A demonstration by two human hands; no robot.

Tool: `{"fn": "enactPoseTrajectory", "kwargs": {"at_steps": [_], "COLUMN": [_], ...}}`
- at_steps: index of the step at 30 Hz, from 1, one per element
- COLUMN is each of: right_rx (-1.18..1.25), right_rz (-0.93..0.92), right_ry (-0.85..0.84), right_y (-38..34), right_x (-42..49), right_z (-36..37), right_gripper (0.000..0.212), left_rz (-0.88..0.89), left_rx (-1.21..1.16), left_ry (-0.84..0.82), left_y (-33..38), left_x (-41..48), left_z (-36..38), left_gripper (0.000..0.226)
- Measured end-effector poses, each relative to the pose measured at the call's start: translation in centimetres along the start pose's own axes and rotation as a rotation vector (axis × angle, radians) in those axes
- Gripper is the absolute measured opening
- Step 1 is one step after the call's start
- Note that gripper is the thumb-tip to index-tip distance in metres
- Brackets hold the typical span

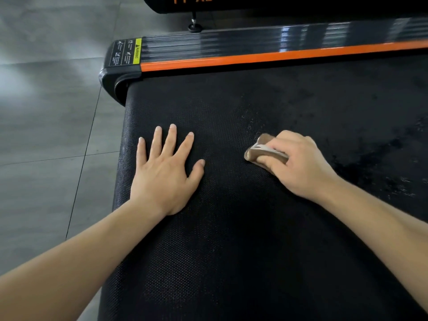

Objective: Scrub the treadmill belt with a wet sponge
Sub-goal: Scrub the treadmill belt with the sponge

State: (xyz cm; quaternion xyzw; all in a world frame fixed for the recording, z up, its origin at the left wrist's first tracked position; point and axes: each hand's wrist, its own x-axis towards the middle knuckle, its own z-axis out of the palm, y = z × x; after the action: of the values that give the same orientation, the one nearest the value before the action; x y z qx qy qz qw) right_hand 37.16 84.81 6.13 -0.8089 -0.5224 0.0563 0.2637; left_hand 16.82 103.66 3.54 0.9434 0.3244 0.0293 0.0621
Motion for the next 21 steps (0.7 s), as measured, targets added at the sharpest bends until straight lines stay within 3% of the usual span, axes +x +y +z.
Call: {"fn": "enactPoseTrajectory", "kwargs": {"at_steps": [5, 9, 11, 16, 21], "right_rx": [-0.153, -0.052, -0.078, -0.162, -0.018], "right_rz": [0.231, 0.017, -0.007, 0.220, -0.024], "right_ry": [0.195, 0.049, -0.002, 0.174, 0.010], "right_y": [2.8, -0.4, 0.2, 2.1, -1.4], "right_x": [2.8, -2.2, -2.6, -0.3, -6.4], "right_z": [-1.1, 0.6, 0.0, -0.8, -0.3], "right_gripper": [0.025, 0.025, 0.033, 0.022, 0.022], "left_rz": [0.001, 0.001, -0.003, -0.003, -0.010], "left_rx": [0.005, 0.004, -0.004, -0.011, -0.016], "left_ry": [0.002, -0.009, -0.007, -0.001, -0.005], "left_y": [0.0, 0.0, 0.0, 0.0, 0.0], "left_x": [0.0, 0.0, -0.1, -0.1, 0.0], "left_z": [0.0, -0.1, -0.2, -0.1, 0.0], "left_gripper": [0.075, 0.077, 0.077, 0.077, 0.077]}}
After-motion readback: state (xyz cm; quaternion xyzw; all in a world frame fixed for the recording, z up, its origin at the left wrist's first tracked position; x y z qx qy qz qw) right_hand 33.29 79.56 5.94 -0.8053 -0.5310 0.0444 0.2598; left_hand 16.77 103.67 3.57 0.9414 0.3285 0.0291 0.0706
